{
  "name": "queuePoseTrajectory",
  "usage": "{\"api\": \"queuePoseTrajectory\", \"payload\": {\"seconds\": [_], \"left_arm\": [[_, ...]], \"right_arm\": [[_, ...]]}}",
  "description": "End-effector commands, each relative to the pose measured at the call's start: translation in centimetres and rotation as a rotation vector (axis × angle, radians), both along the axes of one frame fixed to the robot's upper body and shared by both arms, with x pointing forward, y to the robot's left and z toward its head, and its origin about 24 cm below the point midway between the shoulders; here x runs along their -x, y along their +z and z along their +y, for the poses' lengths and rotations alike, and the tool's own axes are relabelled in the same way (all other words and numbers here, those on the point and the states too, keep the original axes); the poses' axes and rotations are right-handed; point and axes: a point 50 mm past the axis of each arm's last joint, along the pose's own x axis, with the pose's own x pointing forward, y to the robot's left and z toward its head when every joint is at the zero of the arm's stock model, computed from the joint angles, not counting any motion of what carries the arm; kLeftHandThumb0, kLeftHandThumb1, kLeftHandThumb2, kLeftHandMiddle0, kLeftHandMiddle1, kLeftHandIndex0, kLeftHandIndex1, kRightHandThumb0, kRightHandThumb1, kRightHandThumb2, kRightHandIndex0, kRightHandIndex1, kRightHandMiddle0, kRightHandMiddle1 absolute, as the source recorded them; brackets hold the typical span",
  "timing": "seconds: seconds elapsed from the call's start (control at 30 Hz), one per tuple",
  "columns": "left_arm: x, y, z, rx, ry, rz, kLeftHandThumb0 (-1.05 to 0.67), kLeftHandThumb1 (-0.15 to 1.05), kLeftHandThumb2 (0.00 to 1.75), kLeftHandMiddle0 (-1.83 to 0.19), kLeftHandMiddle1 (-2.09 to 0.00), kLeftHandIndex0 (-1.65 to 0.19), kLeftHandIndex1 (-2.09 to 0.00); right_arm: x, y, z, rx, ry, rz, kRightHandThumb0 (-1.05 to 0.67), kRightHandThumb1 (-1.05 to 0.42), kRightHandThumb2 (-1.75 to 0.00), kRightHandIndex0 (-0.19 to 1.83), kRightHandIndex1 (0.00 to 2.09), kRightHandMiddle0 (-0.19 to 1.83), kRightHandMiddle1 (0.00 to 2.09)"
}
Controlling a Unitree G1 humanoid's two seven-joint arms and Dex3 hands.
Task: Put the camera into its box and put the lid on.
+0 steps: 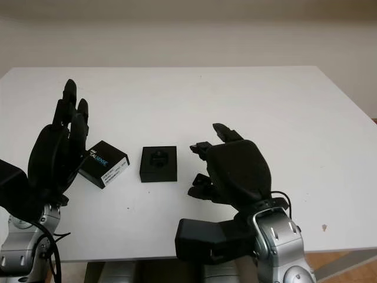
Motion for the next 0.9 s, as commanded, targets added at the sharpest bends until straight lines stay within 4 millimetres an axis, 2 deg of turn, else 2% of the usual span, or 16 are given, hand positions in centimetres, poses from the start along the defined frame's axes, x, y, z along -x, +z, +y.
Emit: {"api": "queuePoseTrajectory", "payload": {"seconds": [0.0, 0.27, 0.3, 0.37, 0.43, 0.53, 0.87], "left_arm": [[0.0, 0.5, -0.1, -0.001, -0.011, -0.020, -0.85, 1.05, 0.59, 0.19, 0.00, 0.19, 0.00], [0.1, 0.6, -0.2, -0.005, -0.007, -0.014, -0.86, 1.05, 0.58, 0.19, 0.00, 0.19, 0.00], [0.1, 0.5, -0.2, -0.003, -0.008, -0.014, -0.86, 1.05, 0.58, 0.19, 0.00, 0.19, 0.00], [0.1, 0.4, -0.2, -0.004, -0.009, -0.008, -0.86, 1.05, 0.59, 0.19, 0.00, 0.19, 0.00], [0.2, 0.4, -0.3, -0.015, -0.010, -0.002, -0.86, 1.05, 0.60, 0.19, 0.00, 0.19, 0.00], [0.2, 0.4, -0.4, -0.015, -0.010, -0.006, -0.85, 1.05, 0.60, 0.19, 0.00, 0.19, 0.00], [0.5, 0.3, -0.5, -0.044, 0.001, 0.009, -0.88, 1.05, 0.55, 0.19, 0.00, 0.19, 0.00]], "right_arm": [[-0.1, 0.9, 0.2, 0.028, -0.007, 0.003, -0.85, -1.00, -0.06, 0.25, 0.05, 0.47, 0.26], [-0.7, 1.2, 0.5, 0.095, -0.072, 0.095, -0.83, -0.97, -0.05, 0.21, 0.04, 0.47, 0.28], [-0.8, 1.1, 0.5, 0.092, -0.080, 0.096, -0.82, -0.97, -0.05, 0.21, 0.04, 0.45, 0.34], [-0.9, 1.0, 0.5, 0.097, -0.100, 0.098, -0.81, -0.96, -0.05, 0.21, 0.05, 0.26, 0.73], [-1.1, 0.8, 0.5, 0.114, -0.116, 0.090, -0.82, -0.97, -0.06, 0.21, 0.06, 0.17, 0.92], [-1.4, 0.4, 0.5, 0.116, -0.133, 0.070, -0.82, -0.97, -0.05, 0.24, 0.06, 0.13, 1.08], [-2.4, -0.8, 0.4, 0.119, -0.159, 0.062, -0.82, -0.99, -0.05, 0.25, 0.06, -0.02, 1.42]]}}
